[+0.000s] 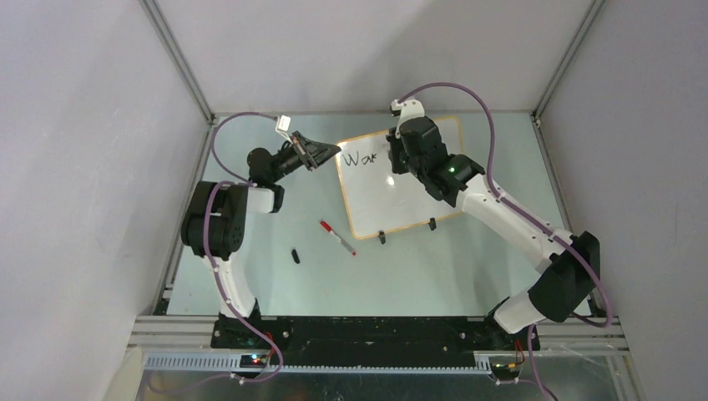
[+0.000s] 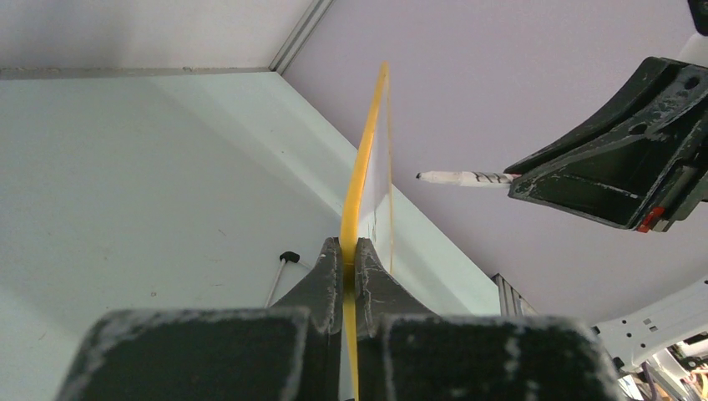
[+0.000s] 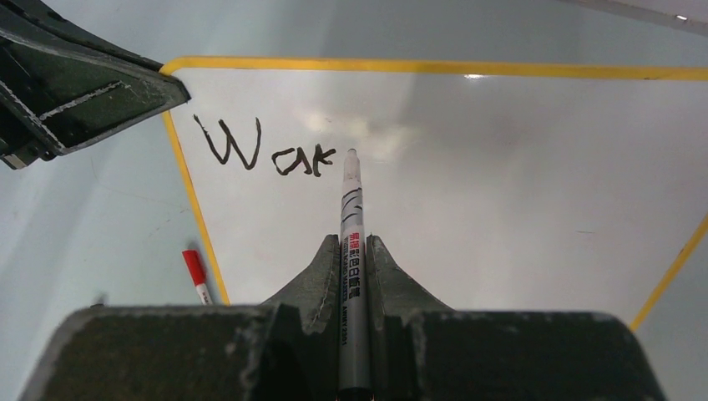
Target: Write a sentence on the whiteboard
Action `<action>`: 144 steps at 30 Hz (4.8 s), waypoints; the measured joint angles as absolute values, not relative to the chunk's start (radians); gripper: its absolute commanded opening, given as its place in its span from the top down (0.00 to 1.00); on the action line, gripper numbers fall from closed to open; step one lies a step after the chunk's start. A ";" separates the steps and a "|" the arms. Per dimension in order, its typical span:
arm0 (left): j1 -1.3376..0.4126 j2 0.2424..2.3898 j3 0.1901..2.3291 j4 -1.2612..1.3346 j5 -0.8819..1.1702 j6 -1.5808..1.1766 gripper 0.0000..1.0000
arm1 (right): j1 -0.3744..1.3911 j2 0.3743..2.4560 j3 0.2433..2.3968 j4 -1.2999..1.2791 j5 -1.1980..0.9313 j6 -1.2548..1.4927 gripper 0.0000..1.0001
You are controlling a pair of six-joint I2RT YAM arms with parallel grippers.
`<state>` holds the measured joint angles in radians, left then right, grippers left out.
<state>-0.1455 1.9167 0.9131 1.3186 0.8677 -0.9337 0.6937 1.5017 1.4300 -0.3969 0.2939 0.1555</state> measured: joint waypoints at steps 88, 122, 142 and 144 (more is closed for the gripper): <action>-0.146 1.917 0.913 1.313 0.865 -0.933 1.00 | 0.702 1.604 1.463 -0.444 0.303 0.157 1.00; -0.146 1.916 0.913 1.314 0.867 -0.933 1.00 | 0.684 1.618 1.517 -0.469 0.286 0.156 1.00; -0.146 1.916 0.913 1.314 0.866 -0.933 1.00 | 0.683 1.632 1.534 -0.489 0.307 0.157 1.00; -0.146 1.916 0.913 1.314 0.866 -0.933 1.00 | 0.682 1.632 1.534 -0.489 0.308 0.158 1.00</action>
<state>-0.1455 1.9163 0.9131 1.3140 0.8661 -0.9329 0.6823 1.6318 1.5341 -0.4889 0.3077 0.1577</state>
